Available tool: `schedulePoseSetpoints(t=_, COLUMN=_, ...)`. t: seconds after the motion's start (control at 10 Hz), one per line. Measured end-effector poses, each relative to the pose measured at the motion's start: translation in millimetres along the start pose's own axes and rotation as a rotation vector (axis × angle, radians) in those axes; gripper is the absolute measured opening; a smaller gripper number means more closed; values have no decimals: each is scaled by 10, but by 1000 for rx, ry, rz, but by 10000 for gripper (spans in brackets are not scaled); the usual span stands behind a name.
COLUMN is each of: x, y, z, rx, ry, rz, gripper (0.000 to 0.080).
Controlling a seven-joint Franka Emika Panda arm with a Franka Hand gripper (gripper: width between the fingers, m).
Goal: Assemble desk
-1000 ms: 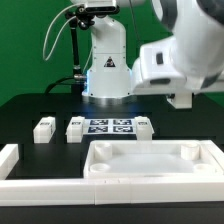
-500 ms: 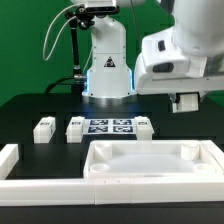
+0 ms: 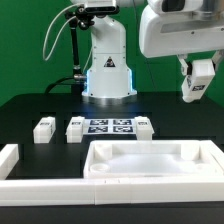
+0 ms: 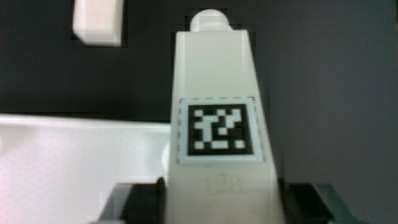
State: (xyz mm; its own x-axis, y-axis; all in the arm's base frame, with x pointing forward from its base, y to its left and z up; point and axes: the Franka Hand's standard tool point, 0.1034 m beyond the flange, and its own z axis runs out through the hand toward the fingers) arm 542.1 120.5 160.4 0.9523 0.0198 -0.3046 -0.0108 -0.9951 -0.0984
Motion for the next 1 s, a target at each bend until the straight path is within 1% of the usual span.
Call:
schedulePoseSetpoints(t=0.2, x=83, y=7, z=-29, rx=4, ry=138, rz=-15, gripper=288)
schedulePoseSetpoints(t=0.3, x=258, y=64, z=-148, rx=7, ry=248, rz=-66, gripper=289)
schedulePoseSetpoints(t=0.4, x=378, y=64, z=-282, rx=11, ry=305, rz=-72, gripper=289)
schedulePoseSetpoints(t=0.5, x=544, y=-40, z=-478, rx=17, ry=397, rz=-86, gripper=289)
schedulePoseSetpoints(t=0.6, x=651, y=-123, z=-569, rx=21, ry=503, rz=-106, gripper=289)
schedulePoseSetpoints(t=0.7, x=653, y=-108, z=-534, rx=22, ry=574, rz=-105, gripper=289)
schedulePoseSetpoints(t=0.9, x=677, y=-92, z=-516, rx=25, ry=675, rz=-104, gripper=289)
schedulePoseSetpoints(t=1.0, x=690, y=-37, z=-478, rx=12, ry=669, rz=-131, gripper=289)
